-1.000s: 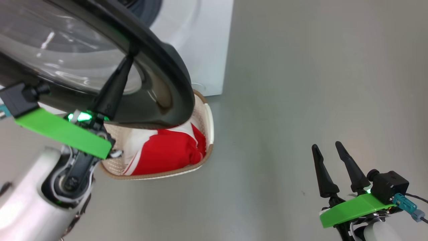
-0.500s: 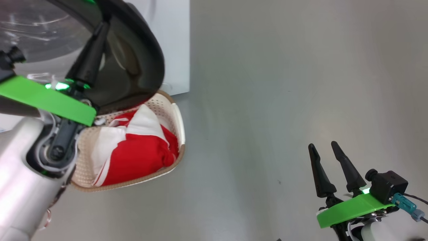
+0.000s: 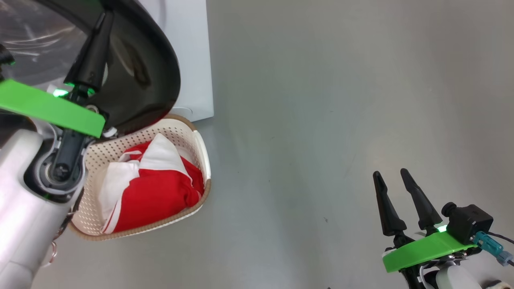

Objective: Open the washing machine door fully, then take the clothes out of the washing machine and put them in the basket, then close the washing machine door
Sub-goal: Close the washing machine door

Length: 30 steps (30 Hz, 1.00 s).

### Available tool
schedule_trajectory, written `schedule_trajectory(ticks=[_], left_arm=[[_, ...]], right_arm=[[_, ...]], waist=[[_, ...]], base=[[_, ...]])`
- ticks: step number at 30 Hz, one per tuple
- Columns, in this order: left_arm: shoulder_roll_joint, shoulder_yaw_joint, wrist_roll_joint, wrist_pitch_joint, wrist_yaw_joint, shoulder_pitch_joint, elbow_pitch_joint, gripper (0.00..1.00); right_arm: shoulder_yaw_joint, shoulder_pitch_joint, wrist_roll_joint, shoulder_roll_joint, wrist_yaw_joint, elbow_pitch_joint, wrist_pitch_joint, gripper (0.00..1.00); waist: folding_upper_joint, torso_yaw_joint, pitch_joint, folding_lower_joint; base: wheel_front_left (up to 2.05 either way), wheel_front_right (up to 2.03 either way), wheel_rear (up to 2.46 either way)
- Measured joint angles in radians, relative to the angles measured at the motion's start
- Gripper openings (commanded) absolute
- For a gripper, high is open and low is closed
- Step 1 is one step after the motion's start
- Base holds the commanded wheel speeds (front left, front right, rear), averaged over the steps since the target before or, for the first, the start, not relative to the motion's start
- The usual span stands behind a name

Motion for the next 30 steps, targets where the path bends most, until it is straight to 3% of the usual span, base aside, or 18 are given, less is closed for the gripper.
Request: schedule_trajectory(ticks=[18,28,29,30], left_arm=[[-0.072,0.077,0.115,-0.004,0.000,0.309,-0.024,0.02],[-0.102,0.199,0.176,-0.004,0.000,0.479,-0.014,0.50],[-0.104,0.212,0.183,-0.004,0.000,0.497,-0.015,0.63],[-0.106,0.226,0.188,-0.004,0.000,0.515,-0.016,0.69]], right_arm=[[-0.053,0.018,-0.059,0.002,0.000,0.006,0.000,1.00],[-0.065,0.070,-0.090,0.003,0.000,0.012,0.000,1.00],[-0.069,0.073,-0.091,0.003,0.000,0.013,0.000,1.00],[-0.074,0.075,-0.093,0.003,0.000,0.014,0.000,1.00]], waist=[[0.0000,0.097,-0.074,0.0000],[0.0000,0.158,-0.118,0.0000],[0.0000,0.163,-0.122,0.0000],[0.0000,0.168,-0.126,-0.0001]], base=[[0.00,0.00,0.00],[0.00,0.00,0.00],[0.00,0.00,0.00],[0.00,0.00,0.00]])
